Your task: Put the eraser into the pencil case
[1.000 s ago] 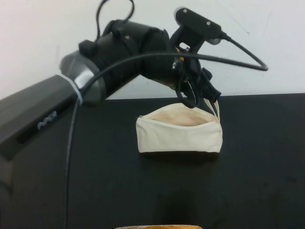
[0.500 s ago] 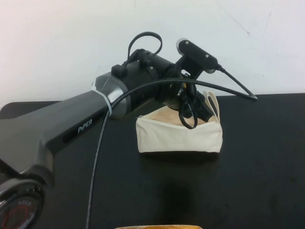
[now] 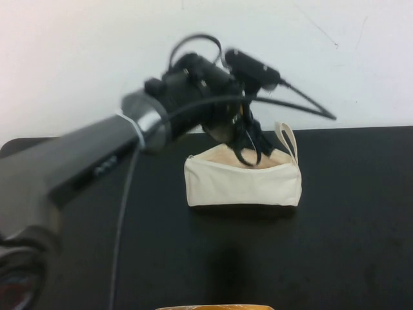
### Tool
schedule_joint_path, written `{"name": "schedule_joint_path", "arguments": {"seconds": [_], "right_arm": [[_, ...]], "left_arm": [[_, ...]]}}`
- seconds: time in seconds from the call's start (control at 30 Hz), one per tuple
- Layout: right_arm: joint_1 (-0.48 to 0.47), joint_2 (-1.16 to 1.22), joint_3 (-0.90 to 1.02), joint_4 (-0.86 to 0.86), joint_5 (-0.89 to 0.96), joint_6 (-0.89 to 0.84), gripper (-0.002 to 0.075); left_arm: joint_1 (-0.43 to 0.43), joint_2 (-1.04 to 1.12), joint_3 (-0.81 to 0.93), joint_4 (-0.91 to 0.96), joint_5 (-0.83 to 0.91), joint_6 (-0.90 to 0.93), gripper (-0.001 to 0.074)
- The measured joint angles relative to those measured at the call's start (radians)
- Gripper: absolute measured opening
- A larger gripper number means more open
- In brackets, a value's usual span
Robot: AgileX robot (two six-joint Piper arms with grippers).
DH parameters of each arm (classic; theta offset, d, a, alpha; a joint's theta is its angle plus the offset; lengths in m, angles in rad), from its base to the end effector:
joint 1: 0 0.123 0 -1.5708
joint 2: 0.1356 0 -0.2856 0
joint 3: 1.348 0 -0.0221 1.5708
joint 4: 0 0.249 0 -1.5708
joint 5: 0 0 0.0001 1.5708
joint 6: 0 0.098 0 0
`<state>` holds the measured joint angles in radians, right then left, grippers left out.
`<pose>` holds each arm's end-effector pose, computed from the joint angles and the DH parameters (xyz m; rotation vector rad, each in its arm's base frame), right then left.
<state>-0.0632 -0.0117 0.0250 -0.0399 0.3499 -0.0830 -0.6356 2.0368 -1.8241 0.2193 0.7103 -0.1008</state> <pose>0.0573 -0.0050 0.1719 -0.0434 1.8483 -0.1408 0.3923 -0.2721 0.2780 0.7578 2.2625 -0.0992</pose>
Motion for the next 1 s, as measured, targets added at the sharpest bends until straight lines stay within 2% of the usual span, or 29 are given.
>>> {"name": "schedule_joint_path", "arguments": {"seconds": [0.07,0.2,0.4,0.57,1.0], "right_arm": [[0.000,0.000,0.000,0.000,0.000,0.000,-0.0001],[0.000,0.000,0.000,0.000,0.000,0.000,-0.0001],[0.000,0.000,0.000,0.000,0.000,0.000,-0.0001],[0.000,0.000,0.000,0.000,0.000,0.000,-0.0001],[0.000,0.000,0.000,0.000,0.000,0.000,-0.0001]], "left_arm": [[0.000,-0.063,-0.006,-0.023,0.003,0.036,0.0099],[0.000,-0.225,-0.018,-0.071,-0.025,0.068,0.0021],[0.000,-0.431,-0.028,-0.114,0.018,0.048,0.0001],[0.000,-0.510,-0.028,-0.246,0.037,0.042,0.0000],[0.000,-0.456,-0.029,-0.282,0.059,0.038,-0.0001]]}}
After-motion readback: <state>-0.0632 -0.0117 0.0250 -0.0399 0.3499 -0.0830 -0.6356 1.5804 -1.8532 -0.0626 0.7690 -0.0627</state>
